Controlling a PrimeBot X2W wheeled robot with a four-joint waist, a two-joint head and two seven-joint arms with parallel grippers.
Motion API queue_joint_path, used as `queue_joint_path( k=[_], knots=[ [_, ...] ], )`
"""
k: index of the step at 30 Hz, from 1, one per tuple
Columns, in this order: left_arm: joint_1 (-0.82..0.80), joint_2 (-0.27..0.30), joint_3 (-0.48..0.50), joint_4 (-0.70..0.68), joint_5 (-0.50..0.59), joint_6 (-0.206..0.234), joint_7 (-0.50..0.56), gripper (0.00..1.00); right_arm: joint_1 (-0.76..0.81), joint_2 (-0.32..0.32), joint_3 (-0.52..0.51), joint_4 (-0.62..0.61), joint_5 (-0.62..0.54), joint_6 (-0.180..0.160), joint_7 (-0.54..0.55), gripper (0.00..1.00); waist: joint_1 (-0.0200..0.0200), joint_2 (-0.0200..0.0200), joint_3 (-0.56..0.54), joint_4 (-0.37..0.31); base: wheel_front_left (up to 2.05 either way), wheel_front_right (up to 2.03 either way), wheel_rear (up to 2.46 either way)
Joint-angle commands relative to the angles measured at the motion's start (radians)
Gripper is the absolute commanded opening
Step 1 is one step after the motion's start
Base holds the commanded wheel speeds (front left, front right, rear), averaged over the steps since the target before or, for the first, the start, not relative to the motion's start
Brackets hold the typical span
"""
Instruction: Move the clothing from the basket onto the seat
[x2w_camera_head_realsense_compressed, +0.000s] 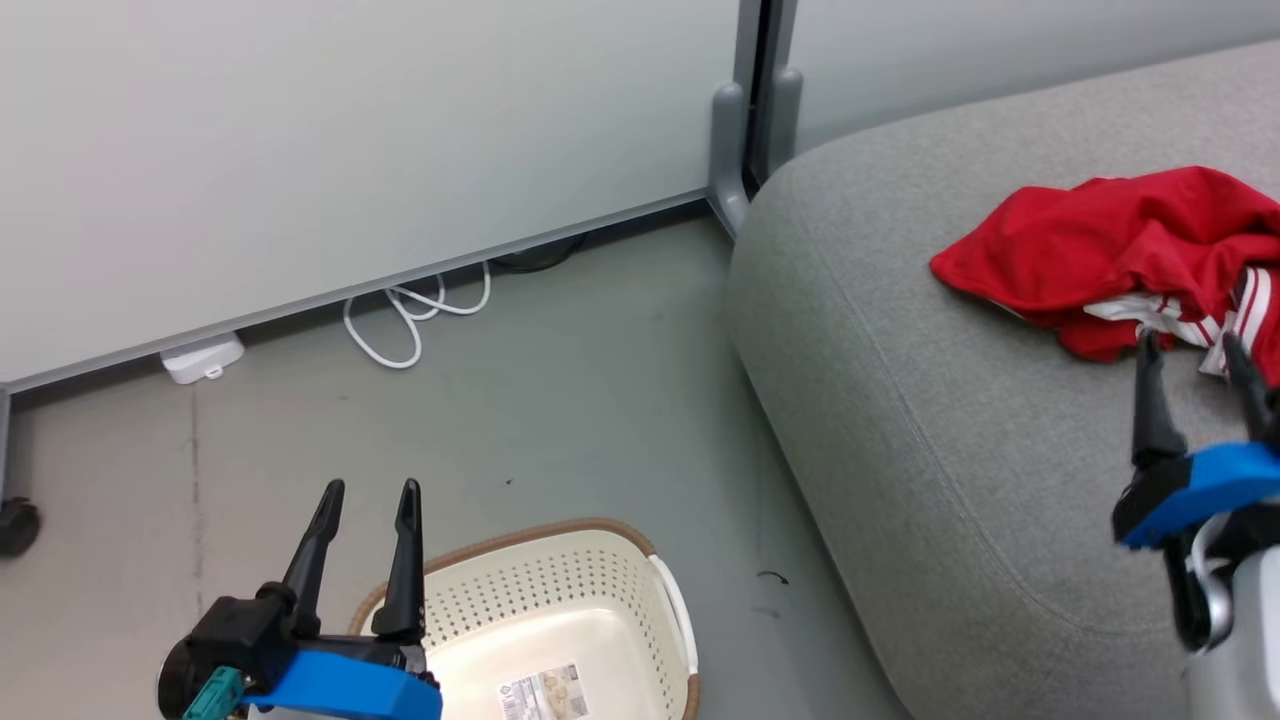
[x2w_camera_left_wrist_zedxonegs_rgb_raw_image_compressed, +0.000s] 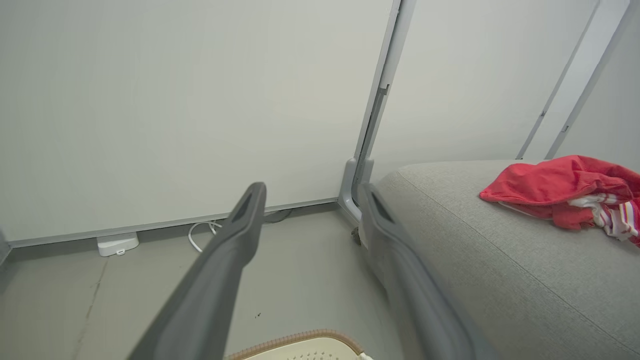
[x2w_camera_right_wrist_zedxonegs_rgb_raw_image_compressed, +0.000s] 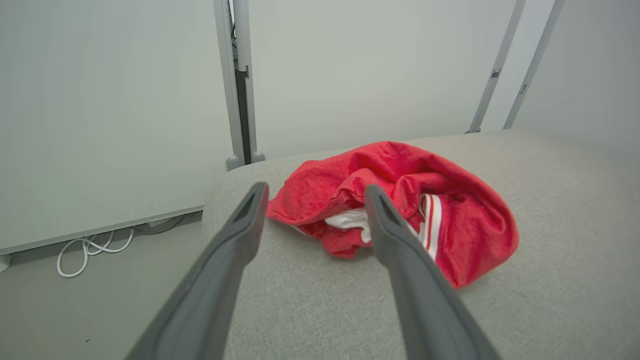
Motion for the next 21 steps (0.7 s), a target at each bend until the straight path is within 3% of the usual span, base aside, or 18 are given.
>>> queue_joint_path(
  k=[1, 10, 21],
  knots=[
    [0.01, -0.004, 0.012, 0.009, 0.009, -0.005, -0.005, 1.0, 0.053, 0.021, 0.021, -0.049, 0.014, 0.0, 0.015, 1.0, 0.0003, -0.0001, -0.015, 0.02, 0.0, 0.0, 0.0],
    [0.017, -0.02, 0.07, 0.051, 0.025, -0.01, -0.005, 1.0, 0.255, 0.076, 0.126, -0.317, 0.03, 0.0, 0.095, 1.0, 0.0003, -0.0001, -0.038, 0.094, 0.0, 0.0, 0.0],
    [-0.007, -0.031, 0.102, 0.109, 0.029, -0.015, -0.005, 1.0, 0.372, 0.098, 0.183, -0.395, 0.077, 0.0, 0.109, 1.0, 0.0003, -0.0001, -0.062, 0.194, 0.0, 0.0, 0.0]
  ],
)
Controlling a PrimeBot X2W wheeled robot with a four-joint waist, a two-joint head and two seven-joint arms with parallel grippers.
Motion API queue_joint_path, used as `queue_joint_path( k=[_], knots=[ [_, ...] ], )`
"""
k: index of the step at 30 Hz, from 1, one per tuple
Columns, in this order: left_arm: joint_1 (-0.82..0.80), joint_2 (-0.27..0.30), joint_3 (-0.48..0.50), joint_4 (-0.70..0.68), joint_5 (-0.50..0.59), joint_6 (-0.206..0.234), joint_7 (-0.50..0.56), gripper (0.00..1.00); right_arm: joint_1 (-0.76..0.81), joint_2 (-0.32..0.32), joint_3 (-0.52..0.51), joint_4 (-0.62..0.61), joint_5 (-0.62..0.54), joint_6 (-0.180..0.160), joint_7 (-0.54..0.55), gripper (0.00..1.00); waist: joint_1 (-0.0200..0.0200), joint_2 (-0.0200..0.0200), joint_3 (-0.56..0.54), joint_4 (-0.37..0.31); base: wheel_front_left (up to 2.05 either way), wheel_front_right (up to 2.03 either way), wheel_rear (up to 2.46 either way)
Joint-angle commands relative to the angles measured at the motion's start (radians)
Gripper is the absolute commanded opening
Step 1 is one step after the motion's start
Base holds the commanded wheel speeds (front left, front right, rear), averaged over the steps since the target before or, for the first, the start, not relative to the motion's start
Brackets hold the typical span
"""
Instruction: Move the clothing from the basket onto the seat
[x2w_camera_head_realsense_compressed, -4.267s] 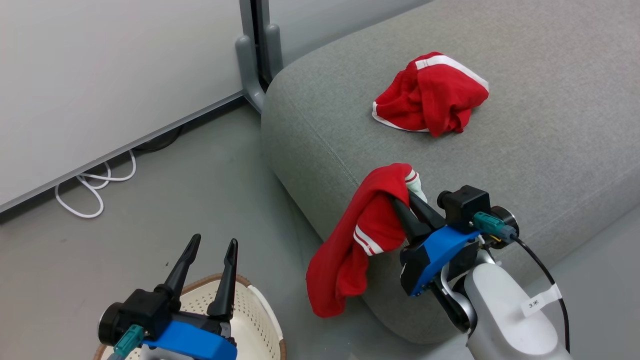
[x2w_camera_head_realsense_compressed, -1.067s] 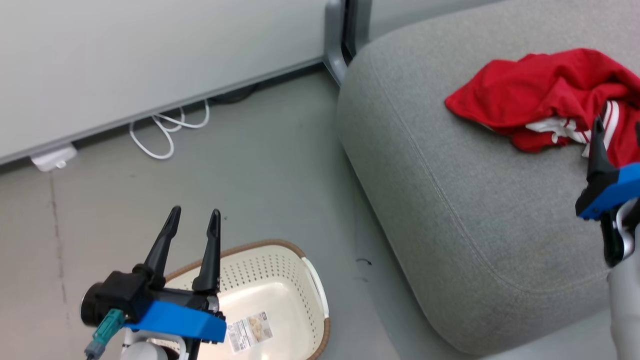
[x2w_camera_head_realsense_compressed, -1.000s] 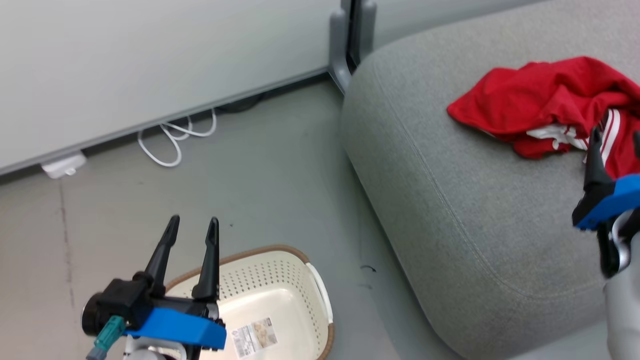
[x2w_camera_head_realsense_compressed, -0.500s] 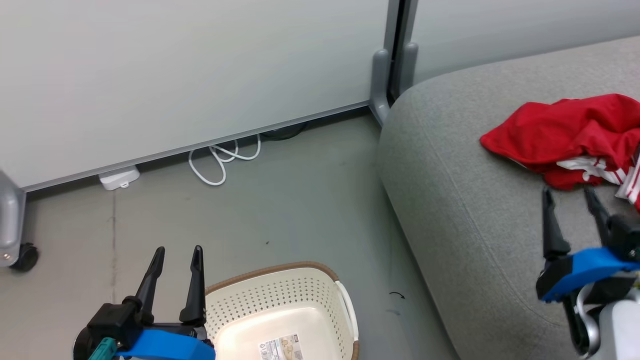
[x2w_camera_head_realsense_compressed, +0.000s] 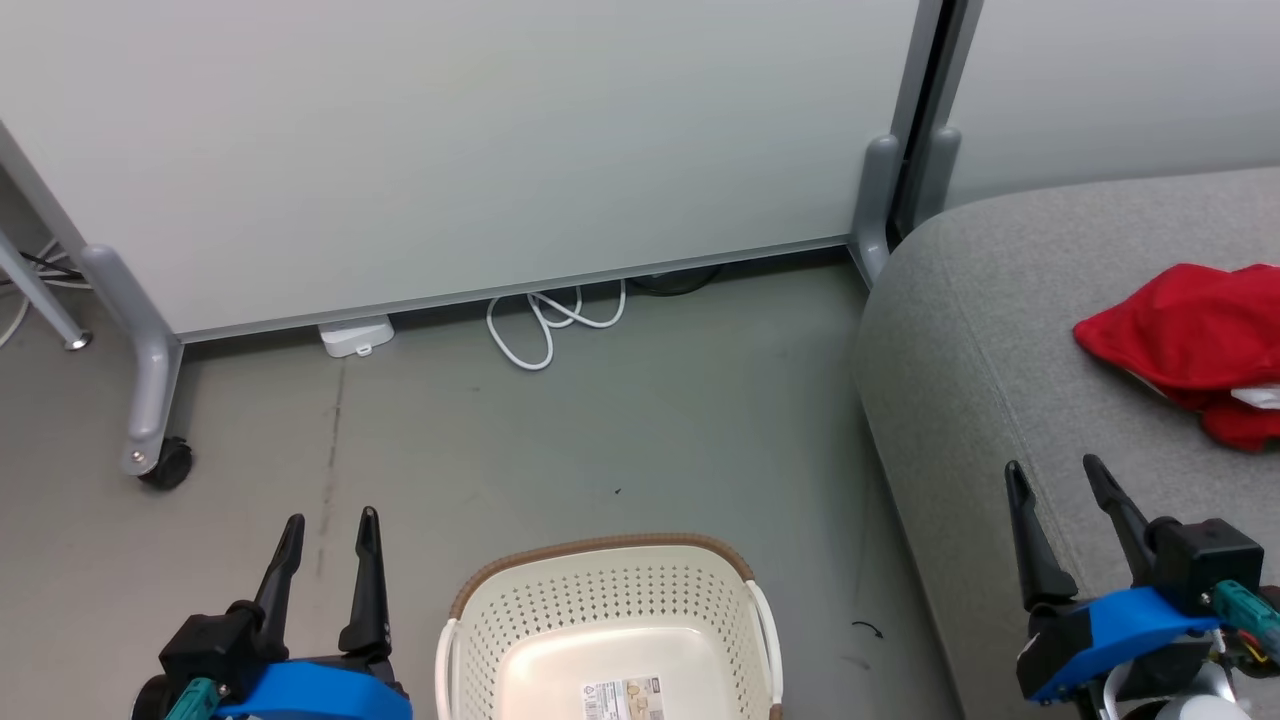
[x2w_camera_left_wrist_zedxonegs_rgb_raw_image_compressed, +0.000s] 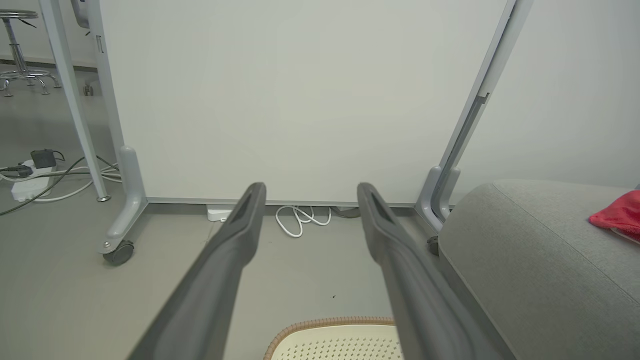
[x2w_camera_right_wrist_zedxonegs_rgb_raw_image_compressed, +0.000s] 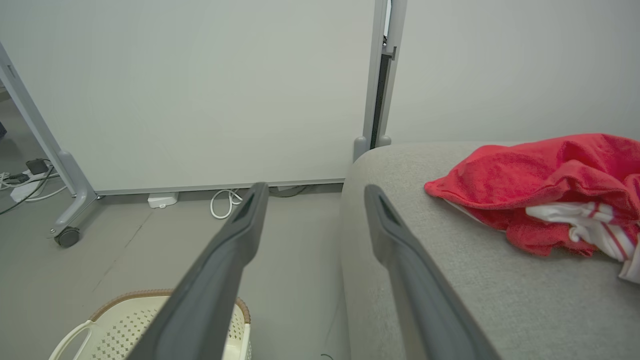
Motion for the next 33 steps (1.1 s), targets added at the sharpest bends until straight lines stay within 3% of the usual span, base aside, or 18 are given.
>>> queue_joint_path(
  k=[1, 33],
  knots=[
    [-0.013, 0.001, 0.003, 0.005, 0.002, -0.008, -0.005, 1.0, 0.02, 0.001, 0.002, -0.005, 0.01, 0.0, -0.003, 1.0, 0.0001, 0.0, -0.009, 0.013, 0.0, 0.0, 0.0],
    [-0.005, -0.004, -0.008, 0.055, -0.022, -0.006, -0.005, 1.0, 0.048, 0.002, 0.048, 0.021, 0.058, 0.0, -0.017, 1.0, 0.0001, 0.0, -0.027, 0.053, 0.0, 0.0, 0.0]
  ],
)
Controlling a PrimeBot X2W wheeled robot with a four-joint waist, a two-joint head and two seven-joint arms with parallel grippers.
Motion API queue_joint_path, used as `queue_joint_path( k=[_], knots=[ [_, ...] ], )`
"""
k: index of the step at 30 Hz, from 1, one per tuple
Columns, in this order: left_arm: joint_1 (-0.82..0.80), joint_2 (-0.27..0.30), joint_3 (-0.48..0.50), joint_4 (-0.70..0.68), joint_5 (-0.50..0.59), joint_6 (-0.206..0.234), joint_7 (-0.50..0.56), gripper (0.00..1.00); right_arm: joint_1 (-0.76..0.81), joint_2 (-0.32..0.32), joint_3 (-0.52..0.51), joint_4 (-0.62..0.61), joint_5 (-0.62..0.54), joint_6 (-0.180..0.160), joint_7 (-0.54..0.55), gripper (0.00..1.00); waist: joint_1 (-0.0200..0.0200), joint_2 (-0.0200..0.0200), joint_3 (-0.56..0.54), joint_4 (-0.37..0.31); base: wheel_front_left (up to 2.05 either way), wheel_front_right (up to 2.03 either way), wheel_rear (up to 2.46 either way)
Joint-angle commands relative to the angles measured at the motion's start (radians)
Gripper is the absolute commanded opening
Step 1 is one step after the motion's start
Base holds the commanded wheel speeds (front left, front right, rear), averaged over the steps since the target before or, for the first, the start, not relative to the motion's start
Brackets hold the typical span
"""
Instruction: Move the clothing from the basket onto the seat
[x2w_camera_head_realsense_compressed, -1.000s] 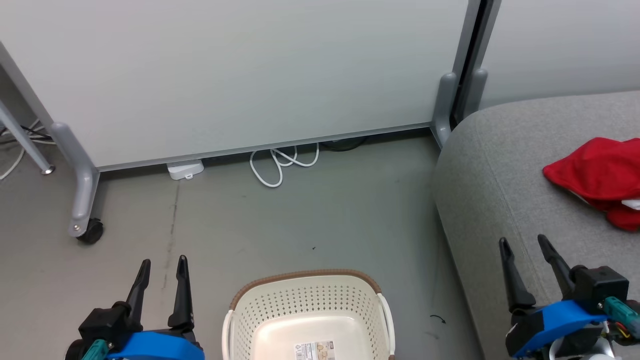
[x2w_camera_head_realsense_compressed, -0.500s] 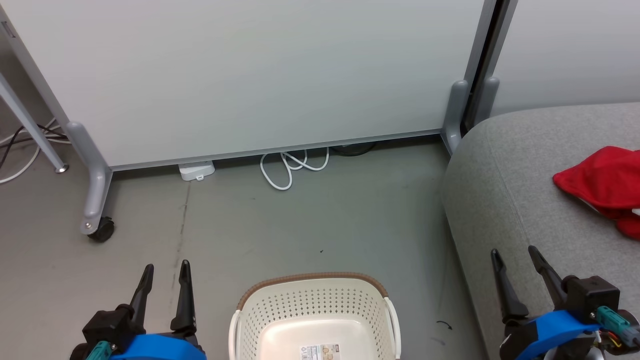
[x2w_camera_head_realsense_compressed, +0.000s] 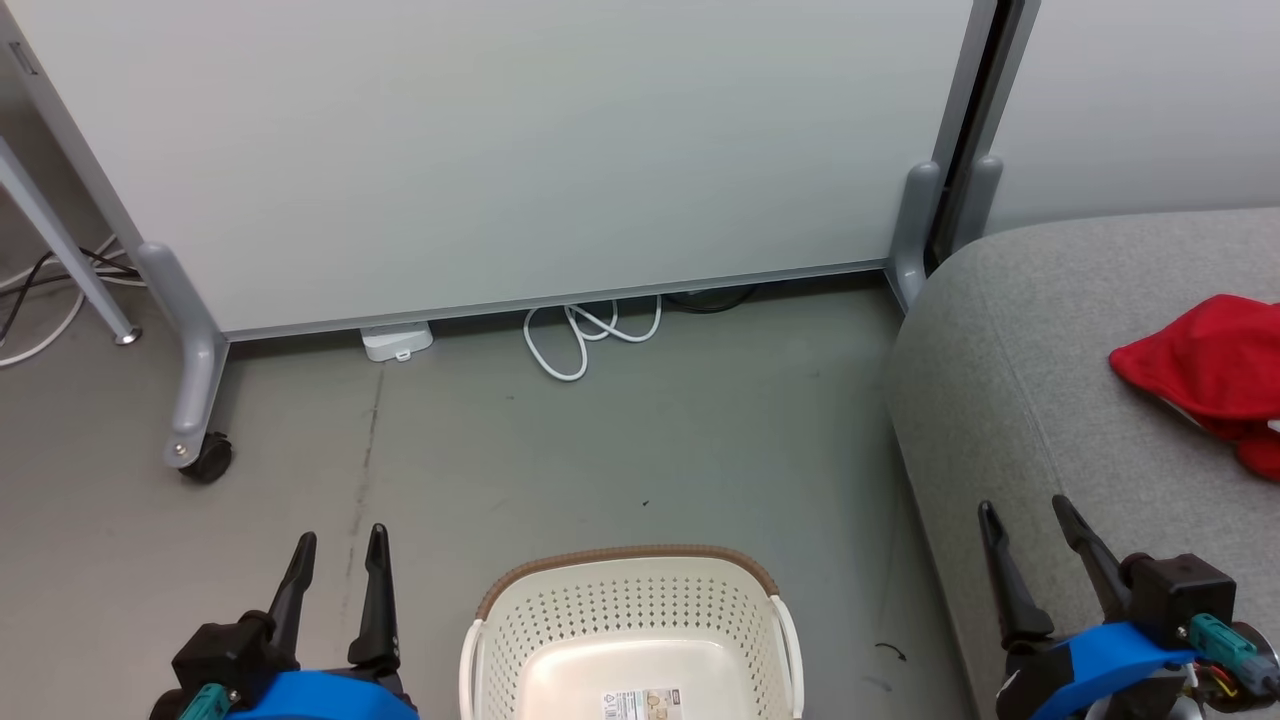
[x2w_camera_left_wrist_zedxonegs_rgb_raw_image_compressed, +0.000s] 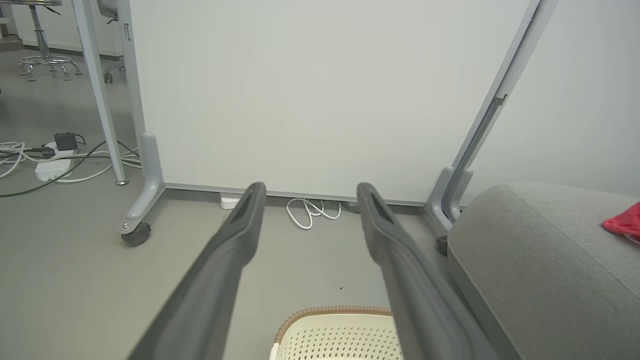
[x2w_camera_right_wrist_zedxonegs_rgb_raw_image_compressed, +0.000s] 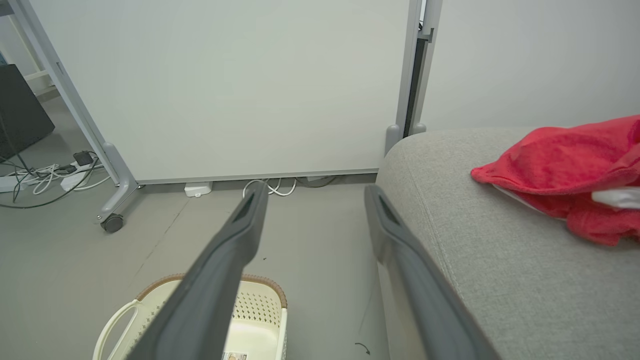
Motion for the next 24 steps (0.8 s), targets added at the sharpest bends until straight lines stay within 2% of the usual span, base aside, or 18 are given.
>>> queue_joint_path(
  k=[1, 2, 3, 9, 24],
  knots=[
    [-0.002, 0.002, -0.004, 0.002, -0.005, -0.001, -0.005, 1.0, -0.005, 0.001, 0.001, 0.002, 0.006, 0.0, -0.002, 1.0, 0.0, 0.0, 0.0, 0.001, 0.0, 0.0, 0.0],
    [-0.002, 0.002, -0.006, 0.001, -0.01, -0.001, -0.005, 1.0, -0.005, 0.001, 0.002, 0.002, 0.007, 0.0, -0.003, 1.0, 0.0, 0.0, 0.0, 0.002, 0.0, 0.0, 0.0],
    [0.0, 0.0, -0.006, 0.002, -0.008, 0.0, 0.0, 0.0, 0.0, 0.0, 0.001, 0.003, 0.001, 0.0, 0.0, 0.0, 0.0, 0.0, 0.0, 0.002, 0.0, 0.0, 0.0],
    [0.041, -0.013, -0.01, 0.049, -0.014, 0.0, 0.006, 0.0, 0.011, 0.005, 0.0, 0.061, 0.002, 0.0, 0.007, 0.0, 0.0002, 0.0, 0.0, 0.002, 0.0, 0.0, 0.0],
    [0.015, -0.019, 0.025, 0.017, -0.254, 0.0, 0.076, 0.0, -0.015, 0.004, -0.011, 0.071, 0.282, 0.0, 0.037, 0.0, 0.0002, 0.0, 0.001, 0.001, 0.0, 0.0, 0.0]
  ],
)
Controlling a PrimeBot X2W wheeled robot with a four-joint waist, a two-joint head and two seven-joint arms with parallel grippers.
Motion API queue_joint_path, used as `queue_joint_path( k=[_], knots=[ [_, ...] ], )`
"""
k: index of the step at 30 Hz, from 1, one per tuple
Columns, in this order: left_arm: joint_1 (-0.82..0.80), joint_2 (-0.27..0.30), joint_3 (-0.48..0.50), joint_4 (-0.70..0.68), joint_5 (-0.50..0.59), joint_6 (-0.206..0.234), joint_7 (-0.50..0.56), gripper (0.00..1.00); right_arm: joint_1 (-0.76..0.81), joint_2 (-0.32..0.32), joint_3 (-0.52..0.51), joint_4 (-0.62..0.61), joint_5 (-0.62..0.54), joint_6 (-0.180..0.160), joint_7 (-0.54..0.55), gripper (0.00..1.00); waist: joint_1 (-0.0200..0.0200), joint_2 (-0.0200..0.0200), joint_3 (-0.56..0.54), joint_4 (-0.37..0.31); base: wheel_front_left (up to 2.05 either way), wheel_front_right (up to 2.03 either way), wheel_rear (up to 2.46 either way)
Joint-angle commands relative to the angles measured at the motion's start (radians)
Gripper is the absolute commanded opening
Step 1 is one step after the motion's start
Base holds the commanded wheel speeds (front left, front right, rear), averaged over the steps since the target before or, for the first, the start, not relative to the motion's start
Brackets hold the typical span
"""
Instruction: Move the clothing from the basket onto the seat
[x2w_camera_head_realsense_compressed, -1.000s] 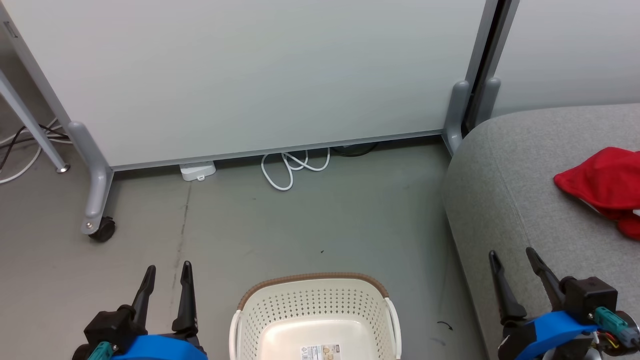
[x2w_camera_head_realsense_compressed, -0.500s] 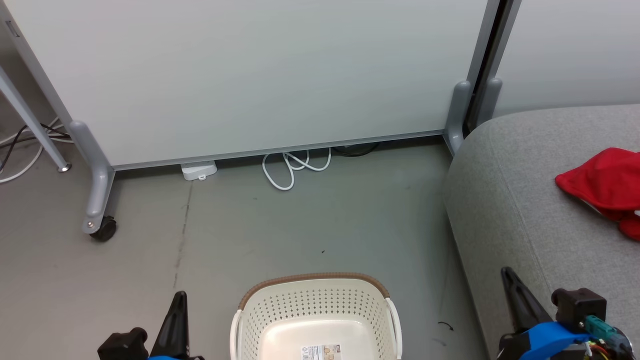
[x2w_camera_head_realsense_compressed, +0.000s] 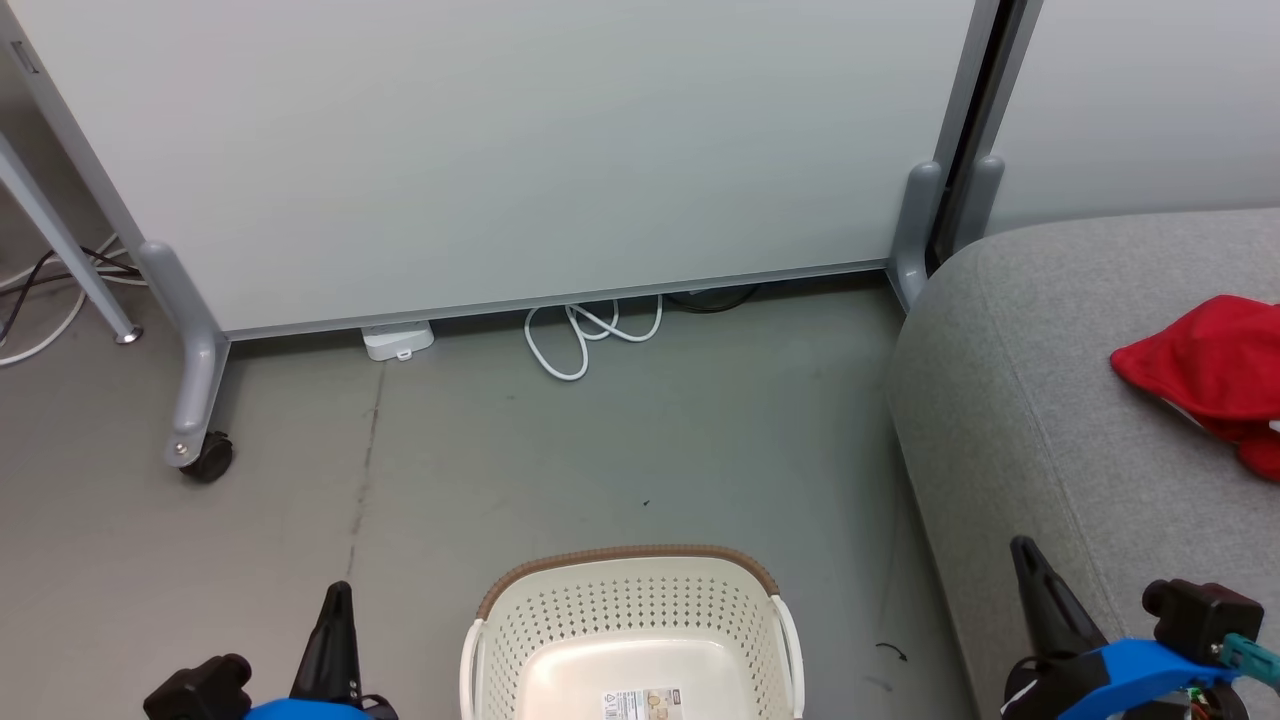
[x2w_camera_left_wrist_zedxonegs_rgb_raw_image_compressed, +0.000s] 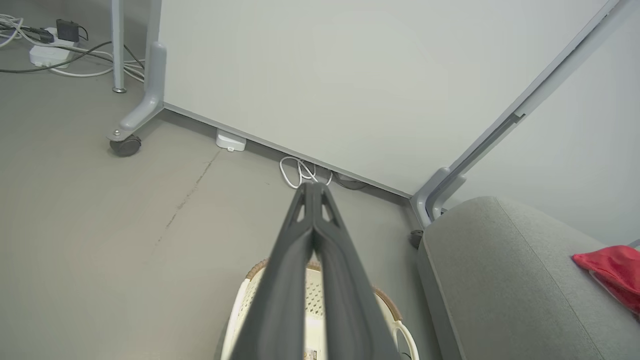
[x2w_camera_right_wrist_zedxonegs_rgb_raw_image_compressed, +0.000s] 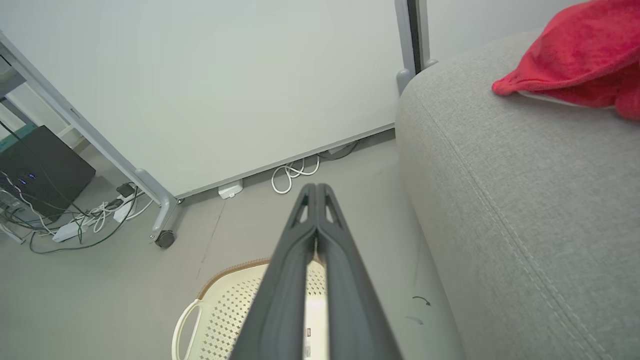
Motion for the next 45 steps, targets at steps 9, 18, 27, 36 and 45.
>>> queue_joint_path(
  k=[9, 18, 27, 36, 45],
  knots=[
    [-0.047, -0.001, 0.029, -0.041, -0.173, 0.0, 0.047, 0.0, -0.041, -0.003, -0.008, -0.009, 0.202, 0.0, 0.018, 0.0, -0.0001, 0.0, 0.0, -0.001, 0.0, 0.0, 0.0],
    [-0.06, -0.004, 0.047, -0.057, -0.294, -0.001, 0.081, 0.0, -0.054, -0.004, -0.012, -0.005, 0.343, 0.0, 0.032, 0.0, -0.0001, 0.0, 0.001, -0.002, 0.0, 0.0, 0.0],
    [-0.071, -0.007, 0.062, -0.072, -0.403, -0.001, 0.112, 0.0, -0.065, -0.005, -0.017, -0.001, 0.47, 0.0, 0.045, 0.0, -0.0001, 0.0, 0.001, -0.002, 0.0, 0.0, 0.0],
    [-0.082, -0.01, 0.077, -0.086, -0.503, -0.001, 0.142, 0.0, -0.075, -0.005, -0.021, 0.002, 0.586, 0.0, 0.057, 0.0, -0.0001, 0.0, 0.001, -0.003, 0.0, 0.0, 0.0],
    [-0.092, -0.012, 0.091, -0.099, -0.604, -0.001, 0.171, 0.0, -0.085, -0.006, -0.025, 0.006, 0.704, 0.0, 0.069, 0.0, -0.0001, 0.0, 0.002, -0.004, 0.0, 0.0, 0.0]
  ],
)
